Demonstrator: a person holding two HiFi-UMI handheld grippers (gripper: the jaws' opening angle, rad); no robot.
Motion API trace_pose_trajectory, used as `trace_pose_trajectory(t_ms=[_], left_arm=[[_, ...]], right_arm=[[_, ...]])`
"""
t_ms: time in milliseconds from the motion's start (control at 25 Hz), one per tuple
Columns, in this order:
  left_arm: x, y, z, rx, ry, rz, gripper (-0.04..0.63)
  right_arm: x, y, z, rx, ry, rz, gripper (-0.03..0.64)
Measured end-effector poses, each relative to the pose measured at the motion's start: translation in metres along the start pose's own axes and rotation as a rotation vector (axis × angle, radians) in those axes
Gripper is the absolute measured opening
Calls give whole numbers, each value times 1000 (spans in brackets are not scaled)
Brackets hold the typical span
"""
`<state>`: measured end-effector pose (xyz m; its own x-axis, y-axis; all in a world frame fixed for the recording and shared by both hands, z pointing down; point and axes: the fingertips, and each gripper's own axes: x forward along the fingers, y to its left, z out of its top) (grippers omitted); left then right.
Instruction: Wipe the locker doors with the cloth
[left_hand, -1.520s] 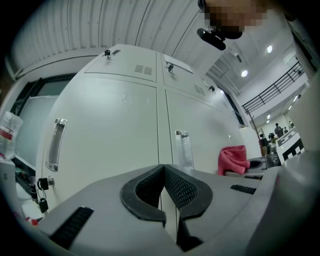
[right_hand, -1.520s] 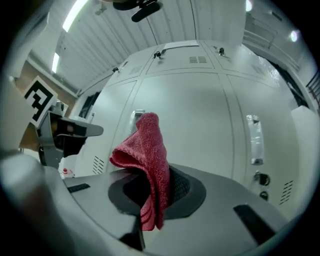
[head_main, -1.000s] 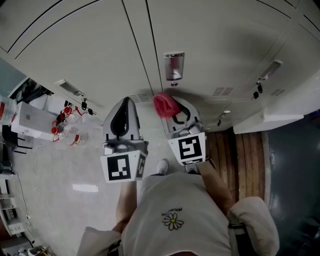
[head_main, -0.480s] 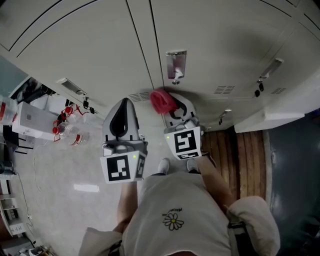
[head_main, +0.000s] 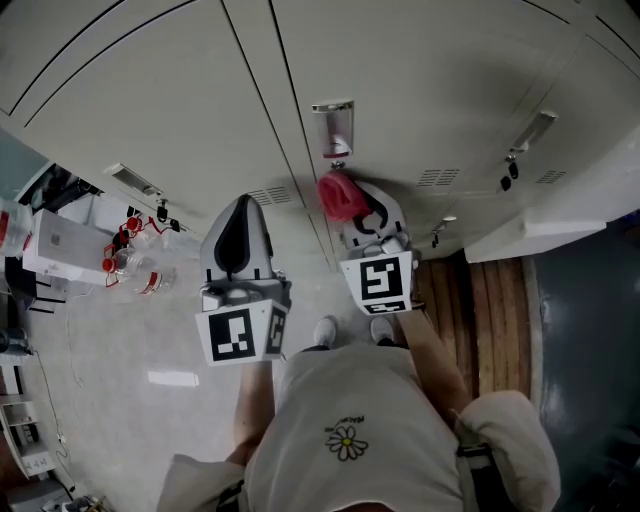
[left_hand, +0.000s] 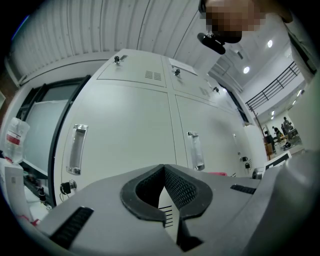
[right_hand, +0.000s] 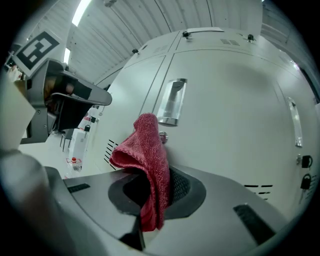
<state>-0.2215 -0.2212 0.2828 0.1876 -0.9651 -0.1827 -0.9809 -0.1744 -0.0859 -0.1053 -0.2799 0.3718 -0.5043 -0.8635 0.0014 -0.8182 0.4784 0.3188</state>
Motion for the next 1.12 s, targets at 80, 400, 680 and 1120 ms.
trace_pose_trajectory(t_ms=[80,400,680,1120], left_arm=[[3,-5,0,2,1,-5,17],[16,-36,-1,-11,-5,-36,17],[25,-67,-3,-15,-14,-58,17],[36,-104,1,-23,-33,-61,17]], right_arm=[[-8,-17,-6,6,10,-32,40],[-38,-81,-30,-6,55,-137,40],[-63,-135,-53,34,75,-219,40],[-88,-184,-72,5,97,-266,40]])
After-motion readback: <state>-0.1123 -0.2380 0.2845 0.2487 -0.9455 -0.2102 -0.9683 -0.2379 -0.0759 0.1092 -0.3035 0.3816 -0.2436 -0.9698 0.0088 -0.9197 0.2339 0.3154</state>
